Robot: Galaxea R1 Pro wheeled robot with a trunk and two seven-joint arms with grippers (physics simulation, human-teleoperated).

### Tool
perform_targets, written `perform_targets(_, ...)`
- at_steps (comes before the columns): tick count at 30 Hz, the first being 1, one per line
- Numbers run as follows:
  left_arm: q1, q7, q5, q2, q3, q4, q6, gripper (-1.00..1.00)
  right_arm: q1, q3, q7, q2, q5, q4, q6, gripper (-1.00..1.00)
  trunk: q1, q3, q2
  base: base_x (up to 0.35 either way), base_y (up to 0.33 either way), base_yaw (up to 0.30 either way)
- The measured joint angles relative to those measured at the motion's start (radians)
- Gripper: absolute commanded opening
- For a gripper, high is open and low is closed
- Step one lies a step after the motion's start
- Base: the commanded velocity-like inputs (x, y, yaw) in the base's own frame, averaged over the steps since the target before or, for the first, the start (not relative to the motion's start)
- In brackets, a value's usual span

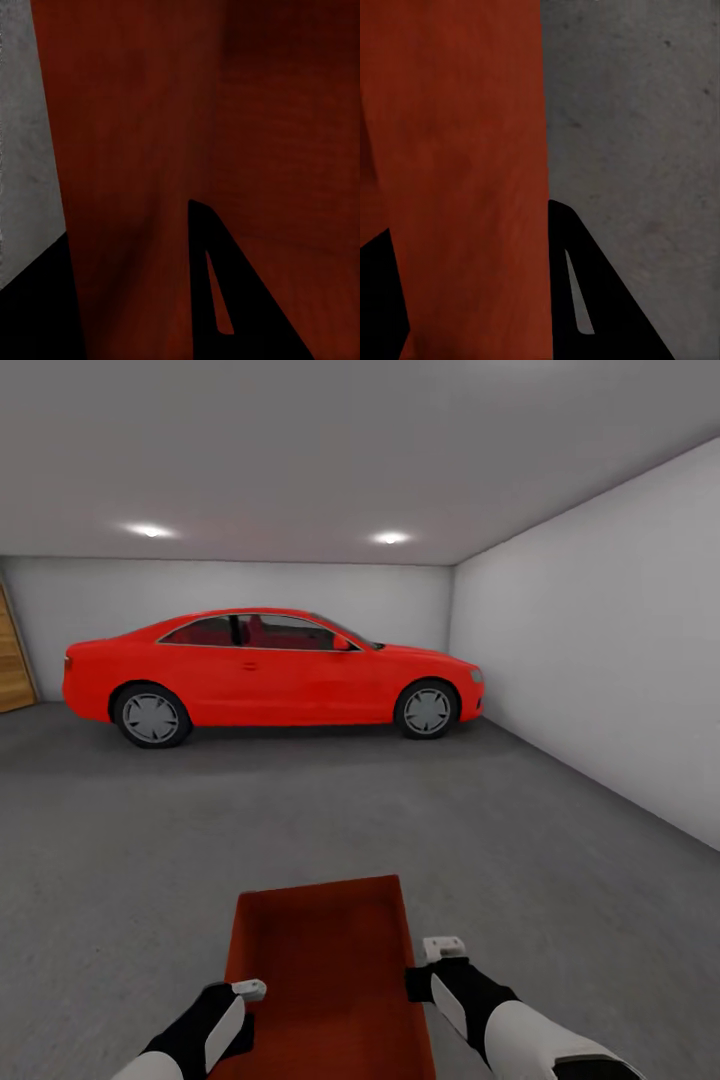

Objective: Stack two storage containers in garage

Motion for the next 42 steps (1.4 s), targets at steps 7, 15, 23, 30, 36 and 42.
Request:
perform_targets(7, -0.03, 0.004, 0.015, 0.006, 0.004, -0.035, 0.037, -1.0, -0.031, -0.002, -0.005, 0.002, -0.021, -0.012, 0.033, -1.0, 0.0, 0.0, 0.0, 0.0, 0.0, 0.0)
perform_targets(15, -0.074, 0.005, 0.019, 0.011, 0.017, -0.075, 0.085, -1.0, -0.078, -0.004, -0.002, 0.003, -0.05, -0.031, 0.073, -1.0, 0.0, 0.0, 0.0, 0.0, 0.0, 0.0)
perform_targets(23, -0.123, 0.024, -0.009, 0.009, 0.158, -0.071, 0.301, -1.0, -0.149, -0.009, -0.006, 0.005, 0.009, -0.029, 0.342, -1.0, 0.0, 0.0, 0.0, 0.0, 0.0, 0.0)
perform_targets(30, -0.123, 0.024, -0.022, 0.009, 0.164, -0.087, 0.302, -1.0, -0.149, -0.008, -0.006, 0.006, 0.011, -0.028, 0.342, -1.0, -0.001, 0.0, 0.0, 0.162, 0.0, 0.0)
perform_targets(36, -0.123, 0.025, -0.034, 0.005, 0.167, -0.091, 0.304, -1.0, -0.149, -0.007, -0.007, 0.007, 0.011, -0.026, 0.341, -1.0, 0.0, 0.0, 0.0, 0.195, 0.0, 0.0)
perform_targets(42, -0.123, 0.025, -0.034, 0.005, 0.166, -0.092, 0.303, -1.0, -0.149, -0.007, -0.007, 0.007, 0.012, -0.026, 0.34, -1.0, 0.0, 0.0, 0.0, 0.066, 0.0, 0.0)
